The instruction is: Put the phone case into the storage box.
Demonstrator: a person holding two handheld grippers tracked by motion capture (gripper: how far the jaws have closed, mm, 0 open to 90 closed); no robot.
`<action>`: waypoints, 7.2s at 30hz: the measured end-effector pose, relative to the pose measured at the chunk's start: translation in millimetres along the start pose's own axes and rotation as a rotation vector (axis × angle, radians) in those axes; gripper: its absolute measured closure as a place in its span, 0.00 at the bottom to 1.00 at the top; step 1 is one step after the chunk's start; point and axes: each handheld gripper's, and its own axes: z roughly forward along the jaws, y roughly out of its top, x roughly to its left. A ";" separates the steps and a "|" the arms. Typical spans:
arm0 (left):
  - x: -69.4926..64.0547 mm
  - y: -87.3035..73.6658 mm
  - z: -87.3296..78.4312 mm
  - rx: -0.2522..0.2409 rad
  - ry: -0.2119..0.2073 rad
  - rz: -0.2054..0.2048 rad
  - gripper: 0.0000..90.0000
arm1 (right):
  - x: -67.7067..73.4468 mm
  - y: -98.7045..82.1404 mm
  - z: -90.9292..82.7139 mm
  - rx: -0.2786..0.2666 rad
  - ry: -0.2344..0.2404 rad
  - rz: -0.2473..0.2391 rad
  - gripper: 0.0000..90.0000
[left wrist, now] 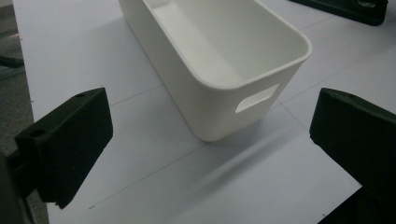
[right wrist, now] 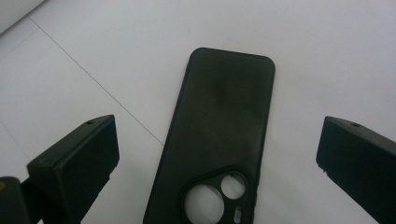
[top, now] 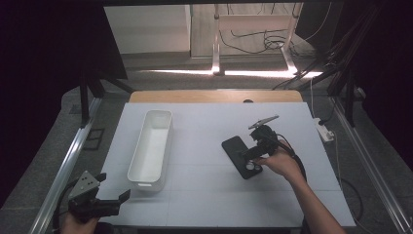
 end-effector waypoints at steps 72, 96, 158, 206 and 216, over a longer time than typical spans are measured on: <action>-1.9 0.3 1.0 0.010 -0.001 0.024 0.01 | 31.8 32.9 73.4 0.110 0.068 -0.149 1.00; -1.8 0.2 0.9 0.013 -0.005 0.024 0.01 | 22.0 41.8 98.8 0.133 0.031 -0.153 1.00; -2.7 -0.3 0.0 0.014 -0.008 0.032 0.01 | -45.5 -15.3 43.5 0.166 -0.032 -0.001 1.00; -5.8 2.6 4.5 0.043 0.010 0.056 0.01 | -36.9 -115.5 -34.8 0.229 0.019 0.023 0.99; -6.5 3.0 5.1 0.049 0.013 0.060 0.01 | -24.4 -125.2 -41.6 0.231 0.062 -0.003 0.99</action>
